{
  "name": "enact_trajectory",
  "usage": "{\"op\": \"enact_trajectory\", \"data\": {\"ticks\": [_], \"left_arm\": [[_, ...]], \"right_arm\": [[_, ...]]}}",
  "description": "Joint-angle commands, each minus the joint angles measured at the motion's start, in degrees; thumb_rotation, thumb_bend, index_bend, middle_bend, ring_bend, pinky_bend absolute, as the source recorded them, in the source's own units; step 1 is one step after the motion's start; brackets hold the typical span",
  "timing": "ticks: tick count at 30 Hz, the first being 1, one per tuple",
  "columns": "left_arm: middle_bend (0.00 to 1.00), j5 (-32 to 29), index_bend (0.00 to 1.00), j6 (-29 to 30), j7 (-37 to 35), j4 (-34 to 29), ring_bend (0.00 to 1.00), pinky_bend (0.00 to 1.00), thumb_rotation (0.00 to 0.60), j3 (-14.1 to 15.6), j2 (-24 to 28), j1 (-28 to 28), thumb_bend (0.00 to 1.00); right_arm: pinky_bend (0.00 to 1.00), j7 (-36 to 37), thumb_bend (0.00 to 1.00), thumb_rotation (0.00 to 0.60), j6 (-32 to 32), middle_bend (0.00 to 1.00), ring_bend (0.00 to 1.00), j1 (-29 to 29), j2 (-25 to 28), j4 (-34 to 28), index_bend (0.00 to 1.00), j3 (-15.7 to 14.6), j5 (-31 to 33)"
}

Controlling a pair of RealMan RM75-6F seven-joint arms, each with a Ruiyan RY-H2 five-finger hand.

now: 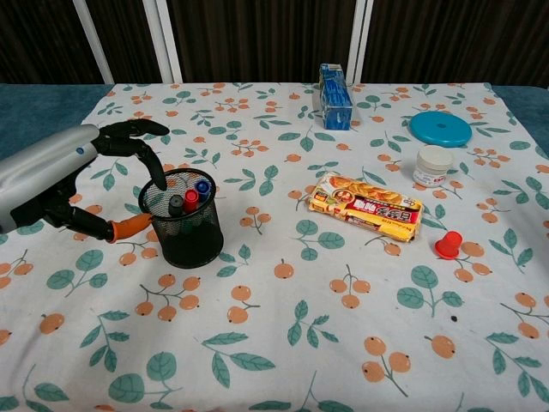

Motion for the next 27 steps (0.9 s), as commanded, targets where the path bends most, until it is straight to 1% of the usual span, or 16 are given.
{"op": "enact_trajectory", "data": {"ticks": [1, 19, 23, 27], "left_arm": [[0.08, -0.2, 0.44, 0.1, 0.3, 0.3, 0.0, 0.0, 0.6, -0.3, -0.4, -0.3, 0.31], [0.08, -3.1, 0.45, -1.8, 2.3, 0.6, 0.0, 0.0, 0.6, -1.3, -2.0, -2.3, 0.31], [0.08, -3.4, 0.47, -1.9, 2.8, 0.6, 0.0, 0.0, 0.6, -1.2, -2.3, -2.6, 0.34], [0.08, -3.7, 0.47, -2.1, 3.2, 0.6, 0.0, 0.0, 0.6, -1.1, -2.5, -2.8, 0.34]], "right_arm": [[0.2, 0.0, 0.1, 0.6, -0.1, 0.02, 0.1, 0.0, 0.0, 0.0, 0.1, 0.0, 0.1], [0.2, 0.0, 0.1, 0.6, -0.3, 0.02, 0.1, -0.1, 0.2, -0.3, 0.1, 0.2, 0.5], [0.2, 0.0, 0.1, 0.6, -0.4, 0.02, 0.1, 0.0, 0.2, -0.4, 0.1, 0.2, 0.7], [0.2, 0.0, 0.1, 0.6, -0.4, 0.02, 0.1, 0.0, 0.2, -0.4, 0.1, 0.2, 0.6]]}}
